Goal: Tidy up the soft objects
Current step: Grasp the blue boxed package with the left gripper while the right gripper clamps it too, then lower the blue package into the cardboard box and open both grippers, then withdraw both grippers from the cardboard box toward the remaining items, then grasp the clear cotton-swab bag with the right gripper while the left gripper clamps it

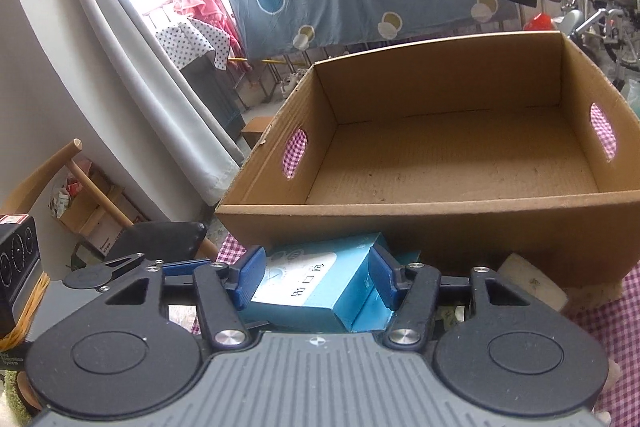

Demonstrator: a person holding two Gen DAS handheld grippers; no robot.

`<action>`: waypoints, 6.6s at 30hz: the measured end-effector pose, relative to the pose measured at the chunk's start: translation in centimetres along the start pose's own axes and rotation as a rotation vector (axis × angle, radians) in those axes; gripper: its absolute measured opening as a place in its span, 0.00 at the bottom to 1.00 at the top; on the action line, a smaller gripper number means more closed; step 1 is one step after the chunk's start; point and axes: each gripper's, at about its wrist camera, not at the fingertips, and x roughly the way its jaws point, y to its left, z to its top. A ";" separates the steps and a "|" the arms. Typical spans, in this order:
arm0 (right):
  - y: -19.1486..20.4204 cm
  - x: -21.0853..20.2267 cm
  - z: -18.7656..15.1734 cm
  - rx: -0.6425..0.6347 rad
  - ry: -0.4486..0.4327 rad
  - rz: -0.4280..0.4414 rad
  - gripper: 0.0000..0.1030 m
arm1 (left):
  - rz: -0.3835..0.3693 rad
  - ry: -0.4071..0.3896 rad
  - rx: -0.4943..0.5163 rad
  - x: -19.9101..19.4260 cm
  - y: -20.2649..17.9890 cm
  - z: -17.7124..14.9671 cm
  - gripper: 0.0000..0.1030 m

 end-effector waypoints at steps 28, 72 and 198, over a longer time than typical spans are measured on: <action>0.0 0.2 0.8 0.010 0.065 0.056 0.58 | 0.049 -0.010 0.043 -0.9 -2.2 0.7 0.91; -4.3 8.6 17.7 -0.032 0.058 0.090 0.58 | 0.172 -0.017 0.231 9.7 0.5 14.7 0.91; -5.0 3.1 -1.0 0.257 0.264 0.124 0.46 | -0.131 0.134 -0.115 0.9 -0.3 1.0 0.95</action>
